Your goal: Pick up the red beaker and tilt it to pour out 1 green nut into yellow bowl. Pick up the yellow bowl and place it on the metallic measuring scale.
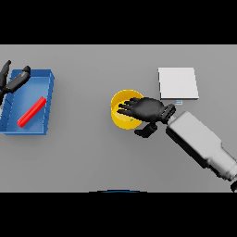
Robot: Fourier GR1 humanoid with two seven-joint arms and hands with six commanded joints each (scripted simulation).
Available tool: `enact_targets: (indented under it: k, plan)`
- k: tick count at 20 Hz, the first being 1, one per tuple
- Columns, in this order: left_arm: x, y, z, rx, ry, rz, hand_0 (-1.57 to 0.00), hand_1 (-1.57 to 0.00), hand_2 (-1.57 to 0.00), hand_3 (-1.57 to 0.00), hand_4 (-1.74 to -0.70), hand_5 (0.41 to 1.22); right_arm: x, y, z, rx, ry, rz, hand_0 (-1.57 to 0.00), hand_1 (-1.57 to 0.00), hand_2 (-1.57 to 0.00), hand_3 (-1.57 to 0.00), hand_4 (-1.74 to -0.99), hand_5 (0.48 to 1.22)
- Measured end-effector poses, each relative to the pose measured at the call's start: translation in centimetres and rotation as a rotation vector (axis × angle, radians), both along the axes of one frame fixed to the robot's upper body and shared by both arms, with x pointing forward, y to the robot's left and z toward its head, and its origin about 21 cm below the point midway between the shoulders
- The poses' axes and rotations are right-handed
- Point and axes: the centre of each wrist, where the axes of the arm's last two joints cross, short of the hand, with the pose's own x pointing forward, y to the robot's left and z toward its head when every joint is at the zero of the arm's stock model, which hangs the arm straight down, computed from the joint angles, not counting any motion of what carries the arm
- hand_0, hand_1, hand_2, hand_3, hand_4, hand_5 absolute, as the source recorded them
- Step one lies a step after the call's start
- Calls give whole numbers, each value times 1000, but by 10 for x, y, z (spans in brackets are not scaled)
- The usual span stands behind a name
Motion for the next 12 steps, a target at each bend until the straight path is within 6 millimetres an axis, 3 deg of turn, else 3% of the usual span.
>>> enact_targets:
  k: [6,8,10,12]
  plan:
    - [-1,1,5,-5,-11,0,1,1,1,1,-719,686,9,15,2,-55,21,-9,1,1,1,1,-1305,763]
    - [-1,3,8,-6,-11,-2,1,1,1,1,-713,686,7,14,-3,-47,52,-41,-3,-16,-19,-43,-1336,810]
    - [0,4,8,-3,-19,-2,1,1,1,1,-714,691,8,18,-3,-59,59,-49,-287,-236,-176,-173,-1387,873]
    - [1,1,5,-15,-10,-5,1,1,1,1,-719,692,8,19,-5,-65,56,-40,-750,-693,-476,-351,-1454,999]
